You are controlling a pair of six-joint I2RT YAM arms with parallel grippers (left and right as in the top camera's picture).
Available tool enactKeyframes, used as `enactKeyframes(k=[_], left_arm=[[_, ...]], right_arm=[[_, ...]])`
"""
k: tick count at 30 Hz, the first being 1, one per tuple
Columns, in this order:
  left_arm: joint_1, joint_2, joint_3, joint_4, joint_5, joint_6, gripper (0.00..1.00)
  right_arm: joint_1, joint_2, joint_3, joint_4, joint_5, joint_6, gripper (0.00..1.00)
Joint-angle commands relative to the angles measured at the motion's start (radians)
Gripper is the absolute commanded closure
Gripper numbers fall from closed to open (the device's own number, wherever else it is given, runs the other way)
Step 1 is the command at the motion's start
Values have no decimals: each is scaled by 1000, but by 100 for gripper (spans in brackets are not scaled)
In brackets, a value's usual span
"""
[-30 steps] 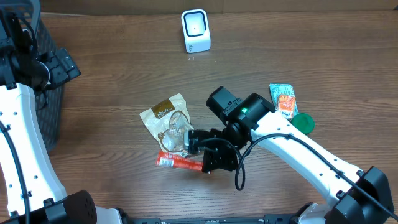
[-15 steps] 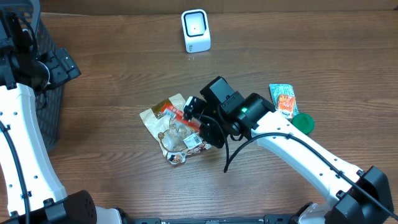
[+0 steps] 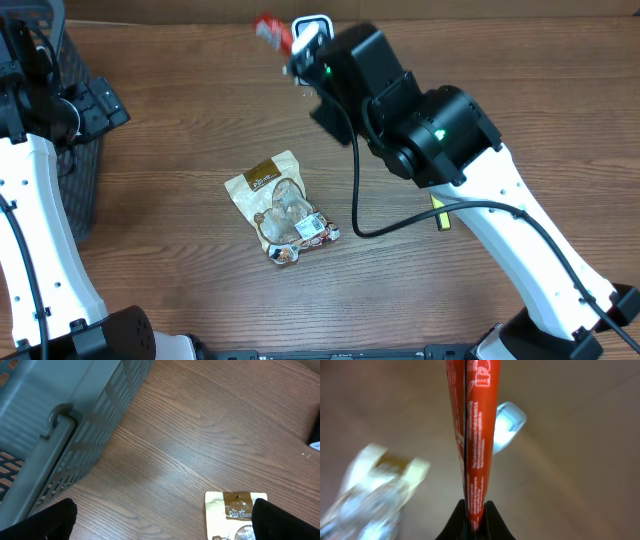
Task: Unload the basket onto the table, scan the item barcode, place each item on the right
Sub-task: 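Hold the red stick packet in front of the scanner window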
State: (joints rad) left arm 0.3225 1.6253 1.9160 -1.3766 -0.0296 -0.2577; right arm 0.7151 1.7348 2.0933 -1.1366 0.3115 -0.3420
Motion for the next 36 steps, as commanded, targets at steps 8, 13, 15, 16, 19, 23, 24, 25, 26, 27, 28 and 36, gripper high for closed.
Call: enactKeyframes(k=[8,13,15,16,19,23,24,25,26,27,28,36], left_arm=[[-2,4,17,0,3,8,0],[-2,4,17,0,3,8,0],[-2,4,17,0,3,8,0],[-2,4,17,0,3,8,0],[-3,4,17,0,4,8,0],[-3,4,17,0,4,8,0],[-3,4,17,0,3,8,0],[-3,4,17,0,4,8,0],[-3,4,17,0,3,8,0],[-2,4,17,0,3,8,0],[-2,4,17,0,4,8,0],[-2,4,17,0,4,8,0]], right_arm=[[-4,200,17,244,406,-139,97],[-19,332,15,381,544,-267,97],[-35,386,15,429,549,-300,97],[-44,410,15,452,550,-308,97],[-74,479,15,512,553,-321,97],[-120,552,14,566,565,-318,97],[-127,563,14,575,575,-317,97],[-135,575,13,584,582,-317,96],[-145,588,12,592,580,-317,97],[-153,599,10,601,574,-317,97],[-159,607,6,615,570,-317,97],[-193,673,4,673,526,-317,97]])
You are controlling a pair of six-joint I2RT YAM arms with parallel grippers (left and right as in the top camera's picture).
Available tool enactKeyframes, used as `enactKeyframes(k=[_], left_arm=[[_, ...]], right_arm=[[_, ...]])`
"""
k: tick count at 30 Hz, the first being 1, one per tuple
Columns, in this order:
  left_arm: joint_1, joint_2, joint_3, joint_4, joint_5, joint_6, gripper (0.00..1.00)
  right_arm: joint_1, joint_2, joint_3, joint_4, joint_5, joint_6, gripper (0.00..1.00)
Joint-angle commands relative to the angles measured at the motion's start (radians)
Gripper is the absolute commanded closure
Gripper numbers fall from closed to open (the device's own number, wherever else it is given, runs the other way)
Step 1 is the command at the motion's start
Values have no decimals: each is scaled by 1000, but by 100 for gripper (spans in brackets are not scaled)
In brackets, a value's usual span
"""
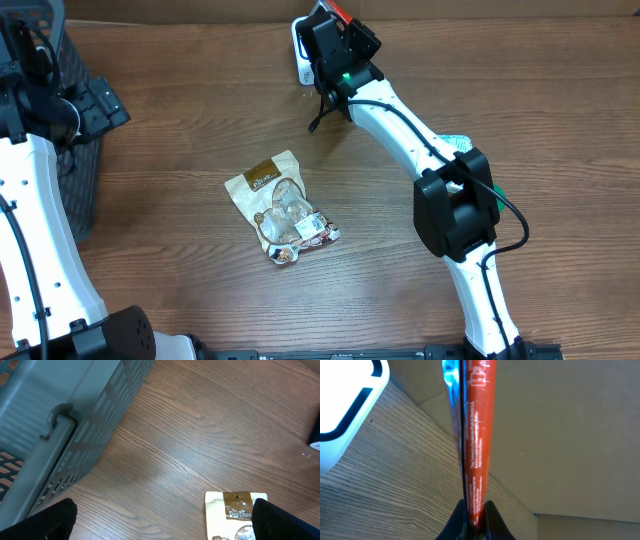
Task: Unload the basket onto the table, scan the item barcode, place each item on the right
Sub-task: 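Hold the red stick packet in front of the scanner window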
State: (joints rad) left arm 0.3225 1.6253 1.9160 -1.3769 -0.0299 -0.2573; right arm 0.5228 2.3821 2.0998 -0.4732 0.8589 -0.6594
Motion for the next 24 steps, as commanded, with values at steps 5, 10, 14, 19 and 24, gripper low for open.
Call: enactKeyframes(k=[5,10,14,19,24], left_arm=[[-2,4,17,0,4,7,0],[-2,4,17,0,4,8,0],[-2,4,17,0,4,7,0],[-2,4,17,0,4,7,0],[-2,4,17,0,4,8,0]], right_arm=[[2,64,-3,15,-32,0,97],[5,100,-5,16,-29,0,97],[8,124,-5,15,-29,0,97],[12,142,-5,13,11,-1,97],[13,148,-5,8,32,0,97]])
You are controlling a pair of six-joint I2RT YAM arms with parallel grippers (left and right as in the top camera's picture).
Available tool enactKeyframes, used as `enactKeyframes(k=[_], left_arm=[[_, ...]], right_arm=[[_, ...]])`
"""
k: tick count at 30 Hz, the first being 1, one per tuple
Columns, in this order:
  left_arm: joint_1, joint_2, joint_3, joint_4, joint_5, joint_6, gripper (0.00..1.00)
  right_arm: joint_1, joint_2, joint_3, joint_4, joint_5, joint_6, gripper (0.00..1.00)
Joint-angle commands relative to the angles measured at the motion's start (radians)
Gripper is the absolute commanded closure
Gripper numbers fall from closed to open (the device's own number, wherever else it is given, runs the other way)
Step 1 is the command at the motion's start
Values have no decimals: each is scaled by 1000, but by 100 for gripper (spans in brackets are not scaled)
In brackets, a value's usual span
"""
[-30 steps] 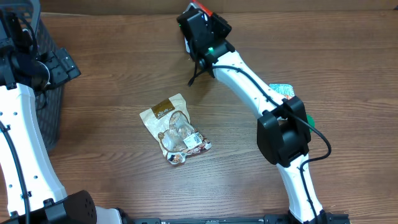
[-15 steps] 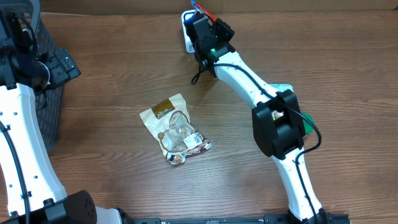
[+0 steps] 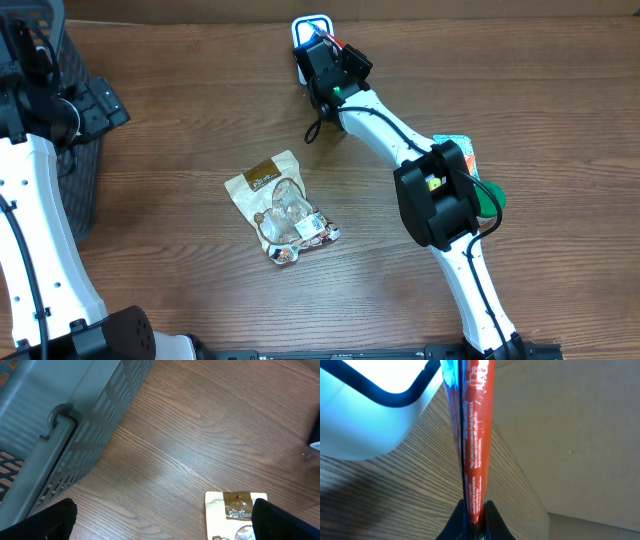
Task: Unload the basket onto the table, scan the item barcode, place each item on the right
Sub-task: 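Hold the red stick packet in front of the scanner window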
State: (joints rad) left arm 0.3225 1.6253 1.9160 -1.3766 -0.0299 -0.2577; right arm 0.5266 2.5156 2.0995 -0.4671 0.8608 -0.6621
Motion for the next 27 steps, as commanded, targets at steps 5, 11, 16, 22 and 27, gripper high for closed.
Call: enactKeyframes(k=[5,11,16,22,27], left_arm=[[-2,4,17,0,4,8,0],[-2,4,17,0,4,8,0],[-2,4,17,0,4,8,0],[-2,4,17,0,4,8,0],[-2,4,17,0,4,8,0]], right_arm=[[22,14,-4,-3,29,3,97],[30,15,-4,-20,68,7,97],[29,15,-4,-14,116,34,97],[31,15,-4,-42,72,33,97],[34,17,-5,-64,69,33,97]])
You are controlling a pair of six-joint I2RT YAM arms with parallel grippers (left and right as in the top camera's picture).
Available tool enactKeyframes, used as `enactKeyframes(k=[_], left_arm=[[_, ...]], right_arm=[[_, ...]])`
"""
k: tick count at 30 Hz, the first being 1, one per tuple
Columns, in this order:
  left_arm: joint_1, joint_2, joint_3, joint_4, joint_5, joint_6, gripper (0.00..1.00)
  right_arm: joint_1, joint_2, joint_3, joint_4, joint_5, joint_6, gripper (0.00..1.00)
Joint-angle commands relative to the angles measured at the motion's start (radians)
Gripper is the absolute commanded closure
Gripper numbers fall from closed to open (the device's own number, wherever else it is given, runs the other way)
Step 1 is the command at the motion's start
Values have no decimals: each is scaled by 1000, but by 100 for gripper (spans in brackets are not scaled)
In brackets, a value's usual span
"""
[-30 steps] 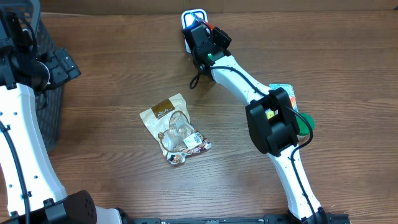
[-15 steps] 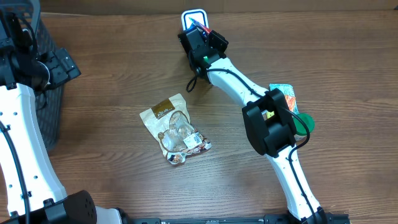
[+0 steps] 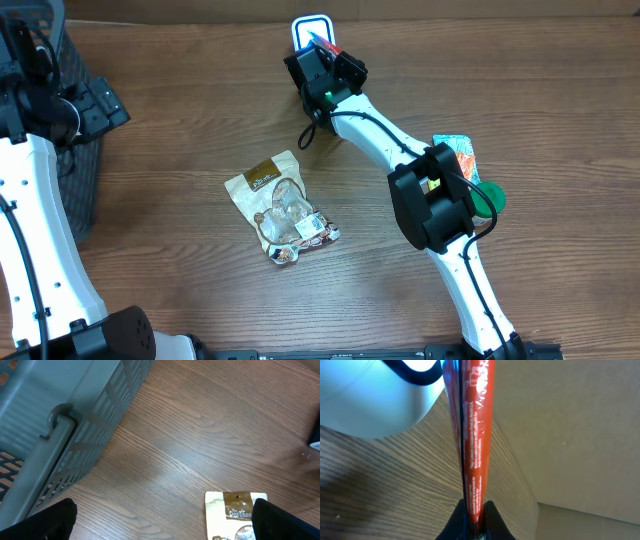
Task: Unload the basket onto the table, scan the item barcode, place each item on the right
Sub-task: 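Hold the red stick packet in front of the scanner window, then move the red stick packet right and set it beside the green jar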
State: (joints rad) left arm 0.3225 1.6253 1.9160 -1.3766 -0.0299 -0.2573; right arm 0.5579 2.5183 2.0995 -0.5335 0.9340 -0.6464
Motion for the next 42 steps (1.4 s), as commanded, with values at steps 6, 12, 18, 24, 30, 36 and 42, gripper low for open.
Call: enactKeyframes(k=[6,12,18,24,30,36,42], left_arm=[[-2,4,17,0,4,8,0],[-2,4,17,0,4,7,0],[-2,4,17,0,4,7,0],[-2,4,17,0,4,7,1],[-2,4,17,0,4,8,0],[-2,4,17,0,4,7,0],[-2,4,17,0,4,7,0]], right_arm=[[3,14,-5,-36,-46,17,97],[5,18,-5,-68,-98,21,97],[5,18,-5,-90,-99,21,97],[12,14,-5,-106,-85,116,97],[15,-71,-5,-199,-32,228,97],[13,-246,-5,-432,-222,443,97],[-25,-390,-5,-751,-557,669,95]])
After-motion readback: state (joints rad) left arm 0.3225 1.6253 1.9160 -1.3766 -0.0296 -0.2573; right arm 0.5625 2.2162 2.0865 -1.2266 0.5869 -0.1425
